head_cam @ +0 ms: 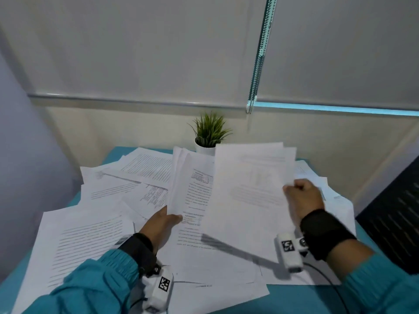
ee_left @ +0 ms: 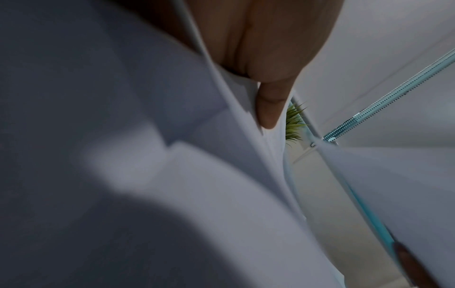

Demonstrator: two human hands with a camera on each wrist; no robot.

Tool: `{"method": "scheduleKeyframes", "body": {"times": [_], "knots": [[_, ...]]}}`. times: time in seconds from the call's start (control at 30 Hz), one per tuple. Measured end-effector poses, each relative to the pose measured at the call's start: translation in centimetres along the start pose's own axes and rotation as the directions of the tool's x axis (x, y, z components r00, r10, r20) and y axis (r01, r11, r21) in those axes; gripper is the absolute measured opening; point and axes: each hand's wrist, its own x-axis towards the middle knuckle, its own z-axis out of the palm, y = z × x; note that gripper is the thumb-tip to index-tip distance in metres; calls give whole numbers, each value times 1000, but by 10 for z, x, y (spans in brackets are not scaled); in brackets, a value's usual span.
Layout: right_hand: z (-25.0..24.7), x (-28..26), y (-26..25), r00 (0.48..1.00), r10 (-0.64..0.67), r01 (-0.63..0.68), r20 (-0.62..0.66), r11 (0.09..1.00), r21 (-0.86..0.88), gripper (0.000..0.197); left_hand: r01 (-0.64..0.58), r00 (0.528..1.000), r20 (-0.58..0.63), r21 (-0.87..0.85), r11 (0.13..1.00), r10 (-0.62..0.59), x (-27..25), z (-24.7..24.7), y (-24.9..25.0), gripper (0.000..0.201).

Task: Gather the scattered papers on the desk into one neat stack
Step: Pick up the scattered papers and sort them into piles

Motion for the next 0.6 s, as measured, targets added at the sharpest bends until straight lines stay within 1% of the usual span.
{"method": "scheduleKeyframes", "body": {"times": [0.07,0.13,0.2,0.3,0.33,0.4,0.43,0.47,0.5,0.57,0.6], "knots": [[16,-4,23,996,75,-73,53,996,-45,21,-4,1000,2,3,1000,4,-2,6,3,55],[30,-6,41,979,164,-161,120,986,-36,36,-7,1000,-6,23,1000,7,-2,9,1,48],[42,-11,55,960,216,-211,176,976,-43,44,-15,1000,-24,37,999,15,-1,8,-1,42],[57,-25,55,965,174,-161,194,984,-80,40,-18,999,-45,75,997,22,-1,6,-3,44],[62,-31,50,968,151,-136,201,987,-87,40,-25,997,-68,131,991,34,-2,5,-3,46],[73,-42,44,964,118,-103,237,992,-77,41,-41,994,-90,273,961,68,-3,4,-3,56],[77,-45,45,958,121,-105,261,992,-77,39,-61,992,-81,324,944,92,-2,4,-4,55],[80,-50,43,949,124,-104,289,991,-83,36,-77,993,-60,336,939,103,-4,6,-3,46],[81,-50,44,939,133,-107,317,989,-98,31,-87,995,-28,304,949,100,-3,6,-4,38],[77,-48,41,921,160,-131,355,986,-103,22,-63,998,-16,227,972,68,-3,7,-4,35],[69,-42,37,920,172,-152,352,985,-84,22,-45,998,-30,193,980,51,-3,5,-4,37]]}}
